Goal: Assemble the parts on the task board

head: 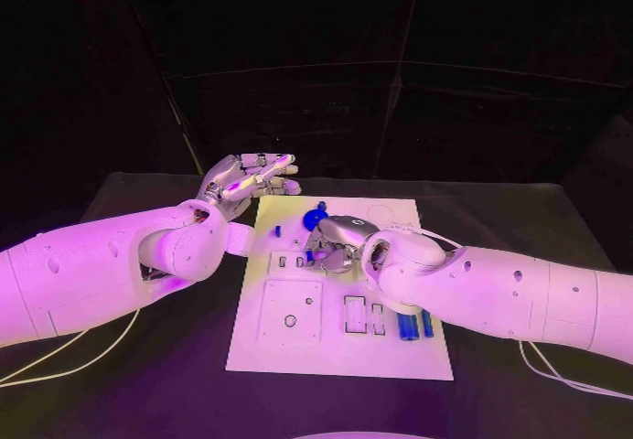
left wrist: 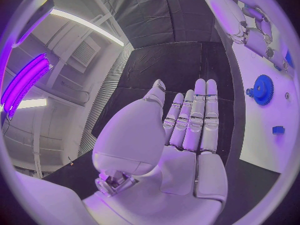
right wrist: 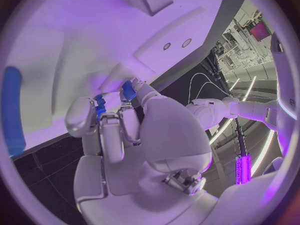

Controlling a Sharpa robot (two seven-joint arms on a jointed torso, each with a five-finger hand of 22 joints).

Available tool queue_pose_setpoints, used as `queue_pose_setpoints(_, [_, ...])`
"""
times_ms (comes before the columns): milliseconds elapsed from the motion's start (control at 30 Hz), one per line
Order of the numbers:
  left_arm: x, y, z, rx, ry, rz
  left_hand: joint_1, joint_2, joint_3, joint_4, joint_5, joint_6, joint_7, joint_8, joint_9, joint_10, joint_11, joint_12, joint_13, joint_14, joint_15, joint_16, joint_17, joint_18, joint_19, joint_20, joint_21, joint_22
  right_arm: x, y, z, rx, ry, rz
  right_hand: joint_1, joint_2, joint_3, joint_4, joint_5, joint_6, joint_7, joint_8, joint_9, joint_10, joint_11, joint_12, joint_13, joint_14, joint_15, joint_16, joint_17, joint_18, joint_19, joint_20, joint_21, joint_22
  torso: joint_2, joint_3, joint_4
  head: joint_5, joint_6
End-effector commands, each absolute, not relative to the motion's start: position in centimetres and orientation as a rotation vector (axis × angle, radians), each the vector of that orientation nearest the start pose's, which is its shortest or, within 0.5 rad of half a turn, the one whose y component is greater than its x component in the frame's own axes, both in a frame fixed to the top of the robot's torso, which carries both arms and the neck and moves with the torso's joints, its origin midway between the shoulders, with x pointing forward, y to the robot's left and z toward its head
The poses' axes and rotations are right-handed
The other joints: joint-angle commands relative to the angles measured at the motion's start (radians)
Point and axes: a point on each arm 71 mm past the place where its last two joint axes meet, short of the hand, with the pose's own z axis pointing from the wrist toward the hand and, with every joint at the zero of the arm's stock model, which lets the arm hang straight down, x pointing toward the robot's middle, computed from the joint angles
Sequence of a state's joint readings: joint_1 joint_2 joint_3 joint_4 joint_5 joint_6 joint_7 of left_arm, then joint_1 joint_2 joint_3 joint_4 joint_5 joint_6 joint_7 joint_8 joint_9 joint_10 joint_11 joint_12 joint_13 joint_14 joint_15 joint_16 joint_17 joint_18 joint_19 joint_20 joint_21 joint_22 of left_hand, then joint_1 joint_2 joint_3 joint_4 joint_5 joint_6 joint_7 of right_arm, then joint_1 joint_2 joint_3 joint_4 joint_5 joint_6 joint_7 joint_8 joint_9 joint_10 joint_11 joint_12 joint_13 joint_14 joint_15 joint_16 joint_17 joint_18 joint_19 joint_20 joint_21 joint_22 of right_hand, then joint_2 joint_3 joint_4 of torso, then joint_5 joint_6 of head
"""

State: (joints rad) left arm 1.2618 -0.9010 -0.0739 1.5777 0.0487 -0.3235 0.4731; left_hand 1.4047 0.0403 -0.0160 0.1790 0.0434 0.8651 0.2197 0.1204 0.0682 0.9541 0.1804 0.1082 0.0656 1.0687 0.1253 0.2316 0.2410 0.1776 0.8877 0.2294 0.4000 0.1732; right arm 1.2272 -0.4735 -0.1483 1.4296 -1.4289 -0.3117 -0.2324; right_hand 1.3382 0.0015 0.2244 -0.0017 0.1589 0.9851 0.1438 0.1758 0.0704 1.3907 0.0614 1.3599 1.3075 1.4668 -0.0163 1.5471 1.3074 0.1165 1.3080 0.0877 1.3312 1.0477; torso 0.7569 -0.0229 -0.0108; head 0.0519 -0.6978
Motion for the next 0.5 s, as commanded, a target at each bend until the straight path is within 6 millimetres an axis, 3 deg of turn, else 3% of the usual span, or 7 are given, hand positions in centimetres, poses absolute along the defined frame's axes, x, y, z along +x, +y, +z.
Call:
queue_pose_setpoints(33, [48.59, 22.33, -15.1, -1.077, 1.316, -1.603, 0.002, 0.003, 0.001, -0.006, 0.005, 0.008, 0.009, -0.005, 0.0, 0.008, -0.001, -0.003, 0.001, -0.004, 0.002, -0.004, 0.001, 0.003, -0.005, 0.003, -0.004, -0.001, 46.72, -4.33, -21.78, -0.31, 1.815, 0.747, -0.006, -0.001, 0.003, -0.002, -0.005, -0.006, 0.005, -0.002, 0.001, -0.009, 0.001, -0.005, 0.027, 0.092, 0.005, 0.004, 0.212, -0.02, 0.003, 0.007, 0.0, -0.001, -0.001, -0.0004, -0.0002, 0.0, -0.001])
queue_pose_setpoints(500, [48.58, 22.41, -15.11, -1.078, 1.315, -1.601, 0.002, 0.003, 0.001, -0.006, 0.005, 0.008, 0.009, -0.005, 0.0, 0.008, -0.001, -0.003, 0.001, -0.004, 0.002, -0.004, 0.001, 0.003, -0.005, 0.003, -0.004, -0.001, 46.64, -4.33, -21.91, -0.323, 1.832, 0.736, -0.01, -0.011, 0.002, -0.002, -0.015, -0.009, 0.007, -0.008, 0.0, -0.014, 0.003, -0.011, 0.022, 0.092, 0.007, 0.004, 0.211, -0.019, 0.002, 0.009, -0.002, -0.004, 0.0, -0.0002, 0.0001, 0.001, -0.005])
